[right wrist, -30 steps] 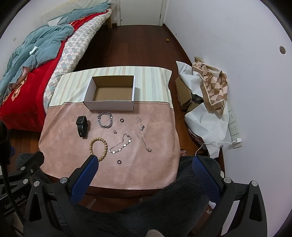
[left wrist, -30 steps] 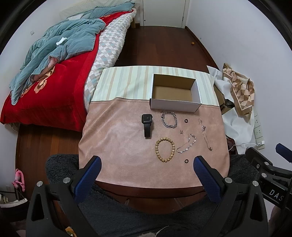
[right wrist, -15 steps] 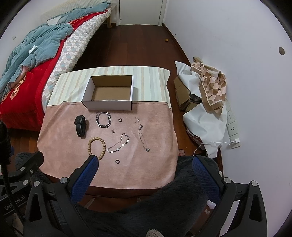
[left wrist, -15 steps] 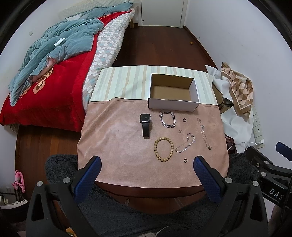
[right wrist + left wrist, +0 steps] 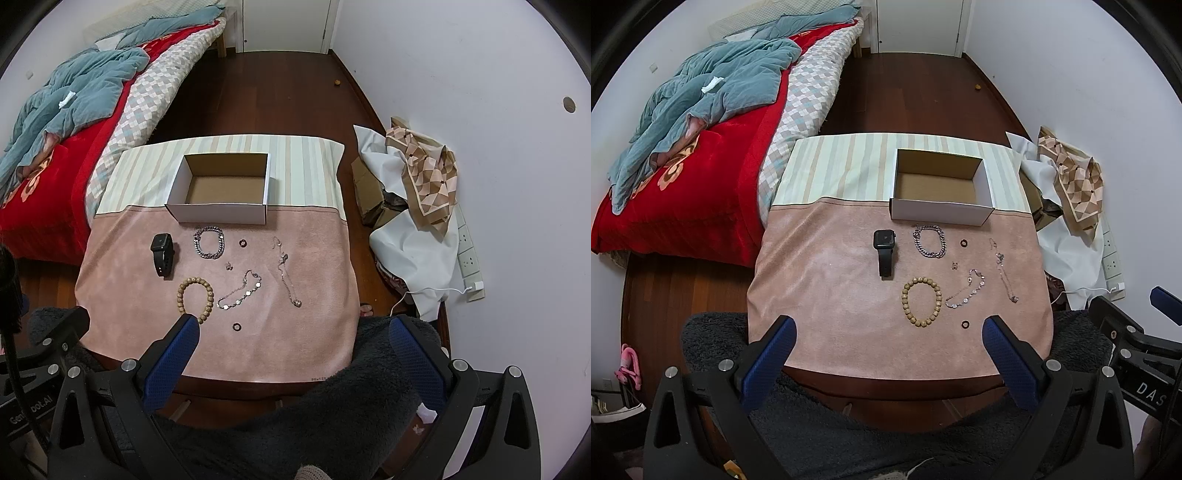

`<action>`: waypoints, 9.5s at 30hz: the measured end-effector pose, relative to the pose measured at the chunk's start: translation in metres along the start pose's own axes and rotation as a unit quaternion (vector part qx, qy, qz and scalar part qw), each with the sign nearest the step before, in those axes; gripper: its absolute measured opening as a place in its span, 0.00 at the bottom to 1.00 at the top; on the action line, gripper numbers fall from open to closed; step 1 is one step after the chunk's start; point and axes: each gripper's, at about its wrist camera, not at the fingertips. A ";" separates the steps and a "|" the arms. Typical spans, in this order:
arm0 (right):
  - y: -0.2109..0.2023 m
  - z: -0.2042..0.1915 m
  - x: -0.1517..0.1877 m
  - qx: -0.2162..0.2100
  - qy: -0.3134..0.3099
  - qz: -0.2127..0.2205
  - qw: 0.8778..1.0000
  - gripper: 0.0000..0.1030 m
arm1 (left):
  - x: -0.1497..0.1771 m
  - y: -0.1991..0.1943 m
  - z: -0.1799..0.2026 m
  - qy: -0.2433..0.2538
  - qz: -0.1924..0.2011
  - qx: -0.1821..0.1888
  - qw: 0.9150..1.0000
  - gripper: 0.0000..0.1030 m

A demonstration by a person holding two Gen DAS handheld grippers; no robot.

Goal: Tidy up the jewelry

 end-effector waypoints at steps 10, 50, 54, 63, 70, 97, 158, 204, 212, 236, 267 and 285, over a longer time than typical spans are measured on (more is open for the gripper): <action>-0.001 0.001 0.001 -0.001 0.000 0.001 1.000 1.00 | -0.001 -0.001 0.004 0.001 0.000 0.001 1.000 1.00; 0.031 0.005 -0.011 -0.007 0.033 0.008 0.999 1.00 | -0.015 0.031 -0.002 0.002 0.010 -0.050 0.999 1.00; 0.074 0.006 -0.021 -0.001 0.042 -0.014 0.999 1.00 | -0.020 0.071 -0.007 0.008 -0.008 -0.074 0.997 1.00; 0.179 0.019 -0.019 0.009 0.070 -0.086 0.994 0.93 | -0.009 0.164 -0.004 0.029 -0.076 -0.053 0.995 0.99; 0.218 0.035 -0.007 0.007 0.089 -0.125 0.988 0.88 | 0.006 0.217 0.001 0.029 -0.127 -0.012 0.991 0.90; 0.230 0.037 0.001 0.005 0.086 -0.133 0.987 0.87 | 0.031 0.226 -0.012 0.052 -0.103 0.019 0.993 0.06; 0.194 -0.124 -0.030 -0.168 0.021 -0.076 0.983 0.18 | -0.038 0.172 -0.154 -0.026 0.006 -0.025 0.999 0.06; 0.177 -0.058 -0.086 -0.172 0.072 -0.022 0.982 0.18 | -0.097 0.141 -0.113 -0.011 0.091 0.068 0.993 0.06; 0.189 -0.059 -0.143 -0.169 0.052 -0.015 0.984 0.18 | -0.168 0.142 -0.077 0.029 0.101 0.112 0.988 0.06; 0.239 -0.059 -0.165 -0.090 0.018 -0.032 0.995 0.89 | -0.185 0.197 -0.070 0.013 0.045 -0.009 0.999 0.74; 0.125 -0.056 -0.073 -0.070 0.007 0.077 0.995 0.99 | -0.076 0.101 -0.067 0.016 0.119 -0.101 0.988 0.99; 0.194 0.020 -0.023 -0.080 0.094 -0.032 0.992 0.99 | -0.027 0.155 -0.054 0.015 0.028 -0.107 0.994 0.99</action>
Point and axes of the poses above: each gripper's, at about its wrist camera, not at the fingertips, and y roughly the way its jaws point, z to its right, x to its underside, and after that the axes turned 12 degrees about y, right-handed
